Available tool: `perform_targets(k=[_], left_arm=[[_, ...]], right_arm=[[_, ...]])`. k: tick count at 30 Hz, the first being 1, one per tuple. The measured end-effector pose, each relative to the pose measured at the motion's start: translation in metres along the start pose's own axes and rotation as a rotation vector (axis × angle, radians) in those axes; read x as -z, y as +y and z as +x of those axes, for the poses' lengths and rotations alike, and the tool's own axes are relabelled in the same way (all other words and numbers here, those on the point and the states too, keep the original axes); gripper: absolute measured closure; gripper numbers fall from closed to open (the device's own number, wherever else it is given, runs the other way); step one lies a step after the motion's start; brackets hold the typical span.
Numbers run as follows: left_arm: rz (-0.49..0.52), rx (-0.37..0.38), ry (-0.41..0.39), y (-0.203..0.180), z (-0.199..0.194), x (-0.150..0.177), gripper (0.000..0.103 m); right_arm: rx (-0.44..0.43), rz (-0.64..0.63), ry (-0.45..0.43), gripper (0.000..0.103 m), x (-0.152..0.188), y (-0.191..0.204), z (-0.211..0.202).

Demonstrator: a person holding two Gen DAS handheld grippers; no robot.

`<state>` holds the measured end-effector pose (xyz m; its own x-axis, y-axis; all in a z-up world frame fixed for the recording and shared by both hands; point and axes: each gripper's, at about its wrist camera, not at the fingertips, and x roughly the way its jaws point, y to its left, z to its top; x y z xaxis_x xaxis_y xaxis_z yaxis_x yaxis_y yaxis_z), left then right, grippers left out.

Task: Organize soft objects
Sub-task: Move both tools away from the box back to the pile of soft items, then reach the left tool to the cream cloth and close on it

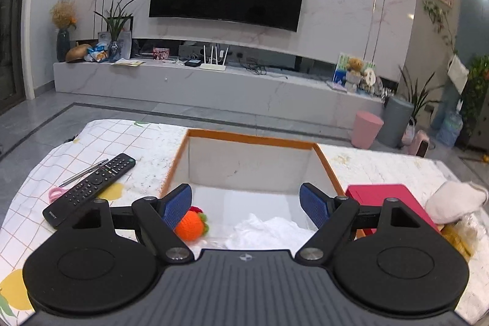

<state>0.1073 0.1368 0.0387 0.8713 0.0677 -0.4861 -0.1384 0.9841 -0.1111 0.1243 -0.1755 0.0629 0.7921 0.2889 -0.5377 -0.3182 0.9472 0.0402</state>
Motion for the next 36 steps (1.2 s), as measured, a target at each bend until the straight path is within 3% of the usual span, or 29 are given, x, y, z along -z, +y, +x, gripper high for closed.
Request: perform_targets(k=[4, 8, 14, 23, 30, 36], left_arm=[[0.031, -0.012, 0.014, -0.025, 0.004, 0.004, 0.009], [0.056, 0.039, 0.019, -0.049, 0.002, 0.01, 0.009], [0.132, 0.06, 0.019, -0.085, 0.002, 0.018, 0.009], [0.17, 0.201, 0.019, -0.155, -0.005, 0.022, 0.009], [0.264, 0.29, 0.034, -0.221, 0.017, 0.052, 0.009], [0.477, 0.296, -0.148, -0.282, 0.032, 0.099, 0.009]], right_arm=[[0.064, 0.067, -0.005, 0.002, 0.018, -0.021, 0.006], [0.083, 0.06, 0.022, 0.002, 0.028, -0.028, 0.018], [0.115, 0.141, -0.059, 0.002, 0.023, -0.049, 0.011], [0.333, 0.156, -0.077, 0.002, 0.02, -0.108, -0.019], [0.35, 0.204, -0.01, 0.002, 0.044, -0.156, -0.017], [0.372, 0.262, 0.028, 0.002, 0.056, -0.17, -0.003]])
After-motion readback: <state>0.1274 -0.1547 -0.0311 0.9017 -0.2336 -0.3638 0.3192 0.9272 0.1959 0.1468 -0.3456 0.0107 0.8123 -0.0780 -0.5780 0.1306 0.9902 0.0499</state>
